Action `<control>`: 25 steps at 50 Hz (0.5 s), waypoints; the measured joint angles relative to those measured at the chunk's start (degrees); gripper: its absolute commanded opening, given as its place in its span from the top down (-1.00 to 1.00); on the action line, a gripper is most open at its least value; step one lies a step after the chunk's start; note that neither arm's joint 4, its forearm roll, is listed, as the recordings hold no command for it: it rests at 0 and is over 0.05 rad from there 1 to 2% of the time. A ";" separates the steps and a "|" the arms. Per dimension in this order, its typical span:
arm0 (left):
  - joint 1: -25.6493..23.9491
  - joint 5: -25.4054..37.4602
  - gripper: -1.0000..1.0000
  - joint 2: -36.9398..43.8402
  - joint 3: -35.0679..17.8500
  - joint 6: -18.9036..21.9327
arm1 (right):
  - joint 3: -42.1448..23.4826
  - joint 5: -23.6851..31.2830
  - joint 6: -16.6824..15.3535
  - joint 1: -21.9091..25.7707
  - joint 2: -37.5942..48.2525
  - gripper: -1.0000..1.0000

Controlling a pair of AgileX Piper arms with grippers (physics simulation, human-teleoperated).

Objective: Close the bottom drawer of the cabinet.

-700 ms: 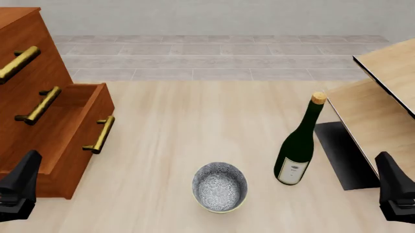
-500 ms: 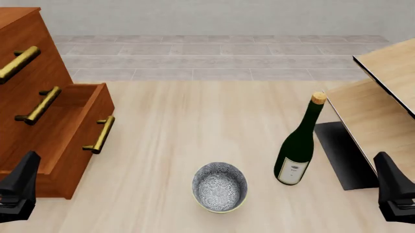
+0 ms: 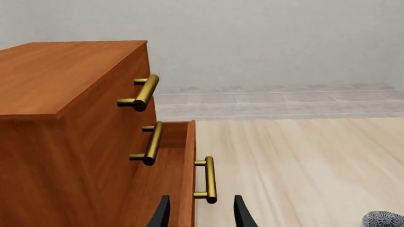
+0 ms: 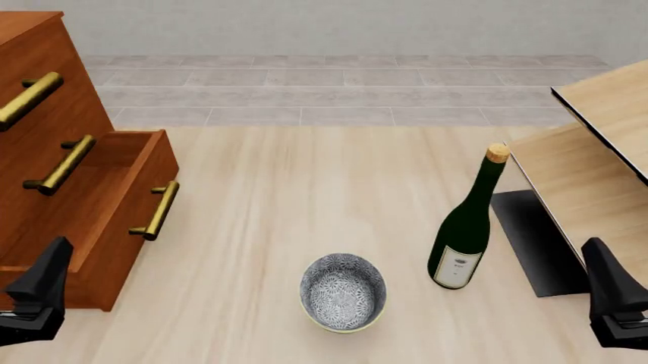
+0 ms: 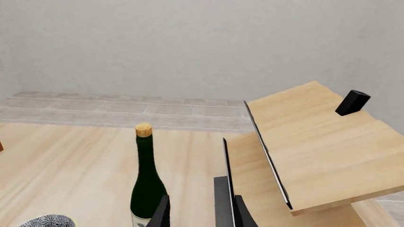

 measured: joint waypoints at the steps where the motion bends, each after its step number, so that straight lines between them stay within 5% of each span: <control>1: -0.20 -0.28 -1.00 0.52 0.01 0.09 | 0.00 0.00 -0.05 0.02 0.00 -1.00; 25: -6.96 -14.27 -1.00 20.52 0.07 2.73 | 0.06 -0.28 -1.10 0.29 -0.07 -1.00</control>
